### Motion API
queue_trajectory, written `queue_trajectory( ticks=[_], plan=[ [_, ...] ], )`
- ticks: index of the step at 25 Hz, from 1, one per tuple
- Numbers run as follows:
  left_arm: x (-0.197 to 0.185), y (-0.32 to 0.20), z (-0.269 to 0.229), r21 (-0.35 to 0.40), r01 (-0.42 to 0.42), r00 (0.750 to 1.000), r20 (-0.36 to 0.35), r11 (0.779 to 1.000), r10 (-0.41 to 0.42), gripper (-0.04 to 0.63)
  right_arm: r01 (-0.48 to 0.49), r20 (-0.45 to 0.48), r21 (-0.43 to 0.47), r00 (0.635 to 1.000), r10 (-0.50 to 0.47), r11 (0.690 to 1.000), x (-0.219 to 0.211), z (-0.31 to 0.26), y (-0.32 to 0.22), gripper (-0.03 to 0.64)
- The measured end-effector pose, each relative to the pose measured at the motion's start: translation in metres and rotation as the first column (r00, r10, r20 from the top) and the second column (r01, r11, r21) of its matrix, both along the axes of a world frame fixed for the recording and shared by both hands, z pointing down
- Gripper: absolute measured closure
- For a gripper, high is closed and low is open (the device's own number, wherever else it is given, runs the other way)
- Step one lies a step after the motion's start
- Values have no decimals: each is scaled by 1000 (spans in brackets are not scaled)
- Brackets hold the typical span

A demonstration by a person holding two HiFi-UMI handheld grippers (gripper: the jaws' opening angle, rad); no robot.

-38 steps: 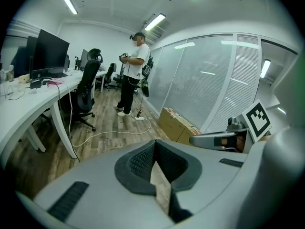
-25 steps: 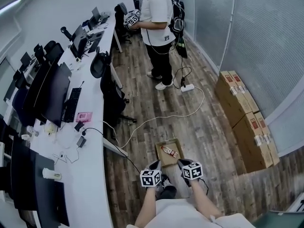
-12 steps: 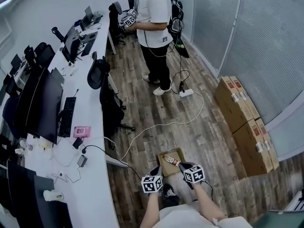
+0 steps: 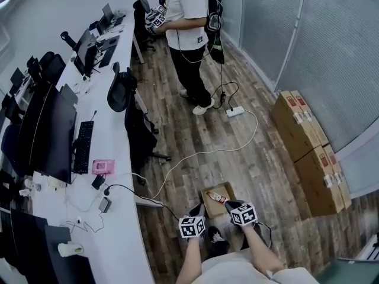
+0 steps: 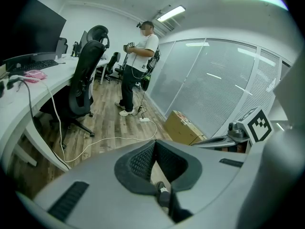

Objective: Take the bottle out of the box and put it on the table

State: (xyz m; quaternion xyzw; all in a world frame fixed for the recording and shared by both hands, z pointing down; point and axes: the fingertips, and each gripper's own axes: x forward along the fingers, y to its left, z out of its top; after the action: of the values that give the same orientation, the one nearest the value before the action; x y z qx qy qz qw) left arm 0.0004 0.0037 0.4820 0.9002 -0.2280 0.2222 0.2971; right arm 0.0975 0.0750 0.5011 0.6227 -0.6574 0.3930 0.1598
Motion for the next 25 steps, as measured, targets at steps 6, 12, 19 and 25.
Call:
queue_trajectory(
  ticks=[6,12,19,25],
  plan=[
    [6,-10,7,-1,20,999,31,1000,-20,581,59,13,-13,998,-59,998,3,11,-22,577],
    [22,-14,19,-15,82,995,55,997,-81,581,124,27,-42,992,-123,991,25,27,-32,577],
    [50,-18,60,-69,163,984,80,984,-157,581,189,136,-57,974,-179,980,49,66,-40,577],
    [66,-16,97,-100,202,972,140,974,-187,580,270,164,-108,954,-251,957,64,101,-43,577]
  ],
)
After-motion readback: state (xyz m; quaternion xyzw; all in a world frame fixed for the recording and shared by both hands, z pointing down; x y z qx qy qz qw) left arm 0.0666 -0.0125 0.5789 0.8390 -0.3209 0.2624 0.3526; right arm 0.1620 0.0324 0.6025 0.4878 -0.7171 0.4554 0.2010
